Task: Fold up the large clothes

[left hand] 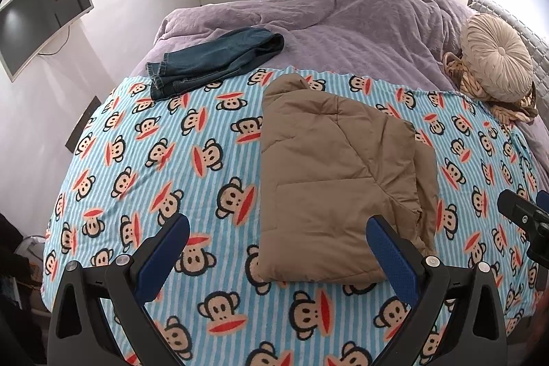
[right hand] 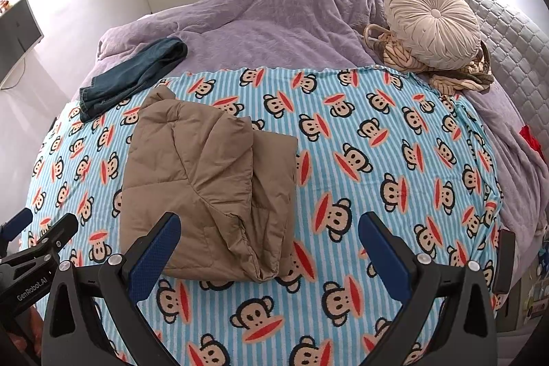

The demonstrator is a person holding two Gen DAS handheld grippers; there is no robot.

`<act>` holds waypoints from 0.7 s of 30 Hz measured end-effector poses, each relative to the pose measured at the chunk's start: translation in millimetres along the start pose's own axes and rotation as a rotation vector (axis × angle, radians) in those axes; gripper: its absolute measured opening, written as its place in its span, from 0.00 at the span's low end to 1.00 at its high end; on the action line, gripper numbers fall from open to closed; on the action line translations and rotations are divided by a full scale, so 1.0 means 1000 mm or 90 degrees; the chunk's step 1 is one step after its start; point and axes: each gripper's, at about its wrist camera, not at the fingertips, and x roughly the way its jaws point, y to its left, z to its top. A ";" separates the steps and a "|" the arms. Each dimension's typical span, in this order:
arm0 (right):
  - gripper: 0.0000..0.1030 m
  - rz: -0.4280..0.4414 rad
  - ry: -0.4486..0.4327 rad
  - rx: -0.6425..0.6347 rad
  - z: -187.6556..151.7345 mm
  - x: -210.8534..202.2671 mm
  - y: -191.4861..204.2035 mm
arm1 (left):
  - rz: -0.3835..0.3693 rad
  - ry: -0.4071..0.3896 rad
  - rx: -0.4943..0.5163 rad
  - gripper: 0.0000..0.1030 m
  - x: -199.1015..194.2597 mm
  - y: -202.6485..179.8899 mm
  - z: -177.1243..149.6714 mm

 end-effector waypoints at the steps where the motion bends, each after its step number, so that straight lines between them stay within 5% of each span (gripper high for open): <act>1: 1.00 0.000 0.000 0.001 -0.001 0.000 0.000 | 0.000 -0.001 -0.002 1.00 -0.001 0.000 0.000; 21: 1.00 0.001 0.002 0.003 -0.001 0.000 0.000 | 0.002 -0.001 -0.004 1.00 -0.001 -0.001 0.000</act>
